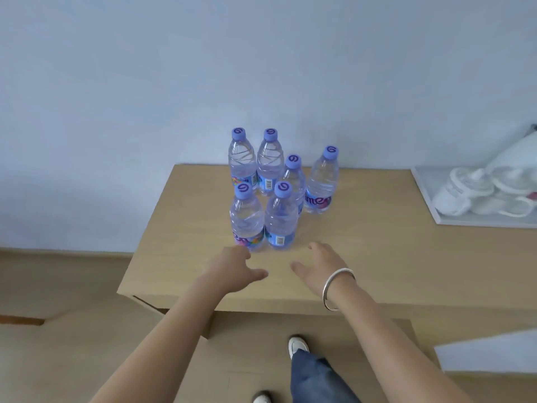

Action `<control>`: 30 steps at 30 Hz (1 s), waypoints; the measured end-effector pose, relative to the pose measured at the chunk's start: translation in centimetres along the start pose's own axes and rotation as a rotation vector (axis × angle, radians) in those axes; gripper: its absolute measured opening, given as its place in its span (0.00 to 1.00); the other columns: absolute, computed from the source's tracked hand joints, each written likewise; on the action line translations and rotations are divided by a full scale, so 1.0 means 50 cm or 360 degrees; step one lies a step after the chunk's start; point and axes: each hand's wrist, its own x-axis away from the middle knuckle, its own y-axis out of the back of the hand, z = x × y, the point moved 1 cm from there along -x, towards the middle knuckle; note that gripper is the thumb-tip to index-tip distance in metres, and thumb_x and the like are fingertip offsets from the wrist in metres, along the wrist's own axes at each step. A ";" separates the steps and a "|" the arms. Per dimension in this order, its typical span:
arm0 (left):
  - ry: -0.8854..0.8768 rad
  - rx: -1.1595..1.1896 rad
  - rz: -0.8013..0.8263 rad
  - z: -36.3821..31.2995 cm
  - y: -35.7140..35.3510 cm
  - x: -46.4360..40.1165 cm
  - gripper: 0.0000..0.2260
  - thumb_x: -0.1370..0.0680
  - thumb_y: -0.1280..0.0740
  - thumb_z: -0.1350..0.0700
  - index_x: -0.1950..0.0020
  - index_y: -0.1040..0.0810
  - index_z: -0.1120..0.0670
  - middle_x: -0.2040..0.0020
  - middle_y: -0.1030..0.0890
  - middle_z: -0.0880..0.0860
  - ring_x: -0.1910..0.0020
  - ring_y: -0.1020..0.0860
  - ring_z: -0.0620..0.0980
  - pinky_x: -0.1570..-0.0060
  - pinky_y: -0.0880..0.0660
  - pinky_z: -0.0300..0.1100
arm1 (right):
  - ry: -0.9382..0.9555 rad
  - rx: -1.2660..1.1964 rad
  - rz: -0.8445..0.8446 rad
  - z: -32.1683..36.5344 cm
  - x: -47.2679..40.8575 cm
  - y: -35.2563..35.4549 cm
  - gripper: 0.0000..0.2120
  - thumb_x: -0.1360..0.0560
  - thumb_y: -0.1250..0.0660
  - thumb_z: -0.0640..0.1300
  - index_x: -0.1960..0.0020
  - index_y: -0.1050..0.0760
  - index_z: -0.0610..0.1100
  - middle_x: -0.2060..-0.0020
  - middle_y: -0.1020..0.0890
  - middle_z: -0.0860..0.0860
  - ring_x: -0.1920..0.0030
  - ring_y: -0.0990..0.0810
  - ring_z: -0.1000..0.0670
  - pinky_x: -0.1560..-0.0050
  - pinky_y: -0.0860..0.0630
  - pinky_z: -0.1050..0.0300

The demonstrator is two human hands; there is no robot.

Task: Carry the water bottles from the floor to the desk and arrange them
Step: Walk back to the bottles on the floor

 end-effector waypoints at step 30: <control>-0.1577 -0.0607 0.0523 -0.773 -0.595 0.375 0.18 0.27 0.34 0.42 0.40 0.23 0.48 0.56 0.24 0.41 0.55 0.24 0.43 0.55 0.29 0.39 | -0.1348 -0.0423 -0.0660 -0.801 0.780 0.175 0.22 0.25 0.40 0.54 0.36 0.32 0.42 0.38 0.28 0.45 0.38 0.30 0.45 0.41 0.30 0.51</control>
